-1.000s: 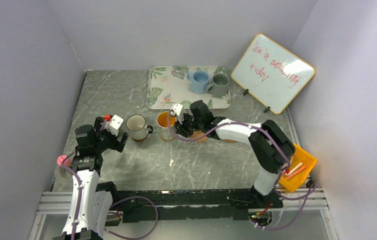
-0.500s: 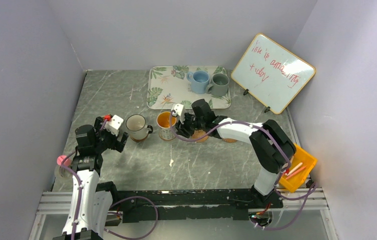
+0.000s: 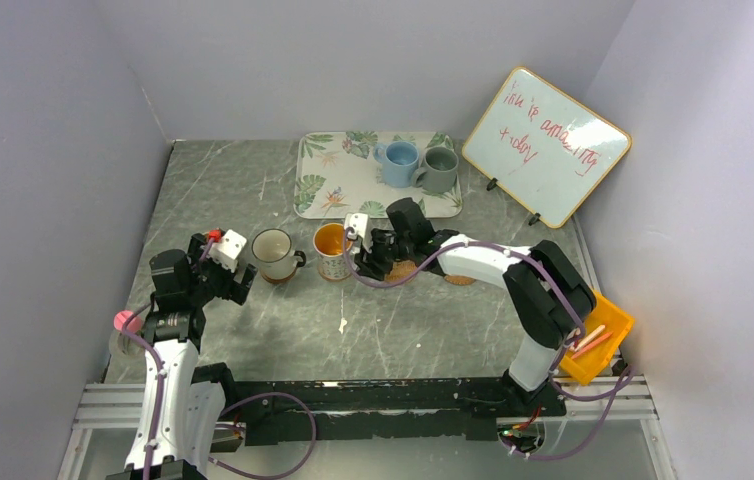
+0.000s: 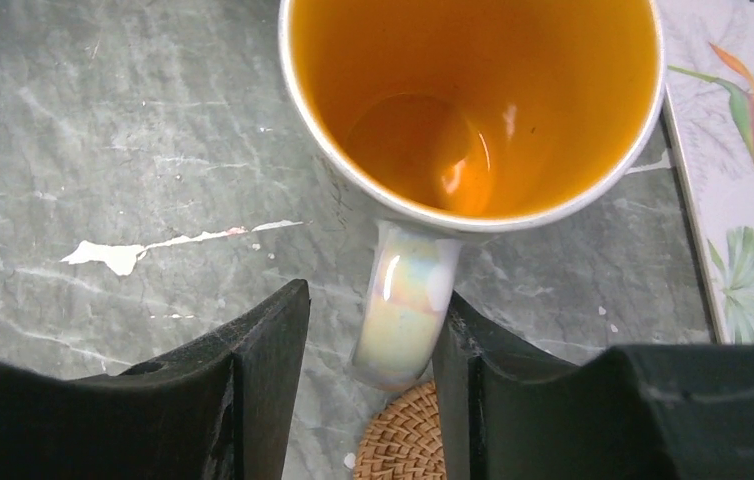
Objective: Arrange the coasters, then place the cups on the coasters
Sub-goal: Place the cup on the coaster.
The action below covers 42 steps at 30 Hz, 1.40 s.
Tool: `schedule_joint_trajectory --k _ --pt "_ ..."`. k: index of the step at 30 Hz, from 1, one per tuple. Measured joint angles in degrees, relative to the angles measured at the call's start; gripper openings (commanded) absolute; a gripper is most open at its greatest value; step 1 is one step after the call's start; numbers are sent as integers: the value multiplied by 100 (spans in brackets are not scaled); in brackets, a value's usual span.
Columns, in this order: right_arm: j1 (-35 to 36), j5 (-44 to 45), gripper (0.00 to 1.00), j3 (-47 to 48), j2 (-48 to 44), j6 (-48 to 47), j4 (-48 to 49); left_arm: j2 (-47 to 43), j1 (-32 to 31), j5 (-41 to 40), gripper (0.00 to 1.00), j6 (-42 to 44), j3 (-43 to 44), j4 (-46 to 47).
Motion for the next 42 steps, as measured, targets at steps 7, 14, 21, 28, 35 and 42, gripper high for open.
schedule_joint_trajectory --k 7,14,21,28,35,42 --pt "-22 -39 47 22 -4 -179 -240 0 4 39 96 13 0 0" --pt "-61 -28 34 122 0 -264 -433 0 24 72 96 17 0 -2" --pt "-85 -52 16 195 59 -280 -518 0 28 90 96 22 0 -4" --pt "-87 -81 21 232 81 -278 -560 0 28 111 96 39 0 -11" --pt "-94 -15 20 236 85 -107 -531 0 28 127 96 44 0 -22" --pt "-136 13 19 236 85 63 -496 0 28 129 96 44 0 -22"
